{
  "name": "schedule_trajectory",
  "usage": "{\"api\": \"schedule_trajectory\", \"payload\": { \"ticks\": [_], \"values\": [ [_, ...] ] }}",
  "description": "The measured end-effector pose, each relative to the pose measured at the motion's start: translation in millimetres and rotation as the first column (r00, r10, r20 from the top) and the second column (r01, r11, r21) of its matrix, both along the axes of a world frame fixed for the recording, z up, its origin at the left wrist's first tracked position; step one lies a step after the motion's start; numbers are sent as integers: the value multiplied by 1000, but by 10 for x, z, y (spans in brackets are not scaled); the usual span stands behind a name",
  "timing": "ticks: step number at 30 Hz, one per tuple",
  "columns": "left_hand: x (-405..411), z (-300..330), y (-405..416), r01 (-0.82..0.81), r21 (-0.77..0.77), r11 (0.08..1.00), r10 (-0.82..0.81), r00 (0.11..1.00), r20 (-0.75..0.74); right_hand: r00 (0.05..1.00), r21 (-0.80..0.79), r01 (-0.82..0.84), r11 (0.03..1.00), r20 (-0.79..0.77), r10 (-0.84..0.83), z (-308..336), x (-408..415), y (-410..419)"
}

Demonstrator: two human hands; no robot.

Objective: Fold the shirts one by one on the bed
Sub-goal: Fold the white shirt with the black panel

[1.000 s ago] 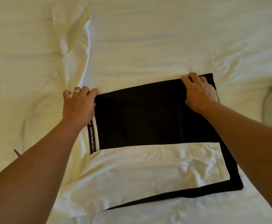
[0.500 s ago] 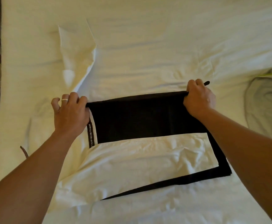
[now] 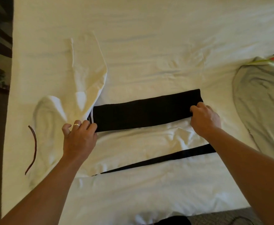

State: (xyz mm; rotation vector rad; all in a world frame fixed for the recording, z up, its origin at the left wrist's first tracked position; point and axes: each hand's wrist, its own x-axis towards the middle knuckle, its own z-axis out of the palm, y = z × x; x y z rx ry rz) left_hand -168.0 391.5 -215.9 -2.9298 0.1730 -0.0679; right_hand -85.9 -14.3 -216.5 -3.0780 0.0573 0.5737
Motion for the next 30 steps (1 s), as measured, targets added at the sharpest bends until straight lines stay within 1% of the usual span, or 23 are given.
{"api": "schedule_trajectory", "payload": {
  "ticks": [3,8,9,11,13,15,17,22,25,27,28,30],
  "values": [
    [-102,-59,-56,-7,-1,1000,7,998,-56,998,-33,-33,999,-46,31,-23,-55,-16],
    [-91,-41,-230,-95,-11,995,88,962,-259,993,-76,-57,995,-108,49,-10,-76,4],
    [-61,-29,-273,-120,-11,993,113,956,-272,993,-81,-59,995,-102,51,-3,-63,14],
    [24,-10,-361,-151,-39,988,137,960,-244,997,-78,-54,996,-62,49,-3,-22,46],
    [130,-34,-452,-146,-105,984,124,973,-192,998,-14,-65,998,20,65,-38,30,122],
    [227,-132,-541,-135,-196,971,97,977,-192,992,85,-113,990,73,107,-96,70,264],
    [305,-260,-632,-150,-270,951,87,969,-231,983,142,-181,973,69,172,-173,82,445],
    [348,-570,-819,-211,-259,943,109,927,-359,929,141,-365,920,-7,369,-461,48,899],
    [268,-763,-825,-239,-250,938,132,916,-378,906,154,-414,897,-30,423,-645,32,950],
    [241,-851,-820,-241,-239,941,139,916,-377,916,150,-392,907,-25,400,-738,29,774],
    [240,-862,-818,-244,-234,941,145,916,-373,932,134,-356,925,-19,361,-760,24,632],
    [235,-871,-836,-249,-225,942,151,913,-379,976,93,-213,972,-23,216,-781,19,264]
  ]
}}
